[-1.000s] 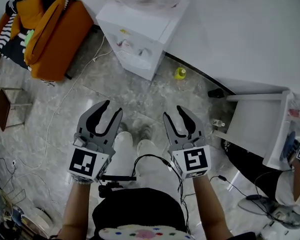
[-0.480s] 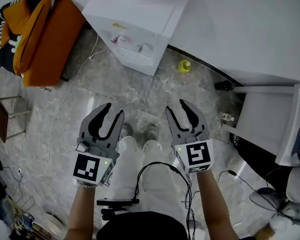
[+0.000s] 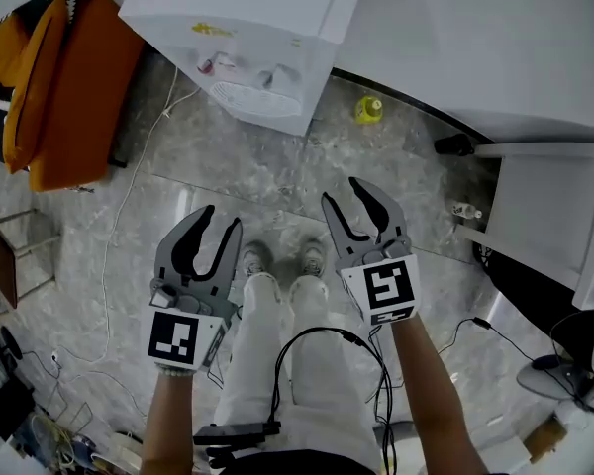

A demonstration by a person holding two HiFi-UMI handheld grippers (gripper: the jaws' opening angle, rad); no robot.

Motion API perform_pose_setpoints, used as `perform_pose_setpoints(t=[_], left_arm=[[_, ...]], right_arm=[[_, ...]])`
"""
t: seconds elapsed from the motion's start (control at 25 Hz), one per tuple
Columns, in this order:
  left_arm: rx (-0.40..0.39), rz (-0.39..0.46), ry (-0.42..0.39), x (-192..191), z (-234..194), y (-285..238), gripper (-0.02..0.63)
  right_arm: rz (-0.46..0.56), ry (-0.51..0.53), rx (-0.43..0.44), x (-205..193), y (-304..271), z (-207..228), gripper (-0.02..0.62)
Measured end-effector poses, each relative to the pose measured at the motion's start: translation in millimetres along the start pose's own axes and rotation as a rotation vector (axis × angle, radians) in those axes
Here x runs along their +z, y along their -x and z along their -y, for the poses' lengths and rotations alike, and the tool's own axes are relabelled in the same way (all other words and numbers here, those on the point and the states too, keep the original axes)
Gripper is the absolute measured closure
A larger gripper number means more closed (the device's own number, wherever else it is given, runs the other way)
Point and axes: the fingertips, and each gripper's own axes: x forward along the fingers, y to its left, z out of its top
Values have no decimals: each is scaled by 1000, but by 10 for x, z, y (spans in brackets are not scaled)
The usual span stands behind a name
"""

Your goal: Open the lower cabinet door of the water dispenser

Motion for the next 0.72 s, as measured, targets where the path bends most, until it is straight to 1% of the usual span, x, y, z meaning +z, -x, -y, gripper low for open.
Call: perform_pose_setpoints(t=[0.12,0.36,0.48,0.72], left_arm=[[2,-20,-4,-188,-82,-93,465],[-7,-25,-15,-423,-142,-344,463],[-17,-31,-18,-552,-156,-481,463],[-5,-37,9,-825,-212,-749,463]], right_arm=[[28,-4,-7,-145,-151,26,437],[24,4,-13,-393,-413,134,437],[13,12,-13,-530,-555,198,436],[-31,30,-13,-906,-908,365,433]])
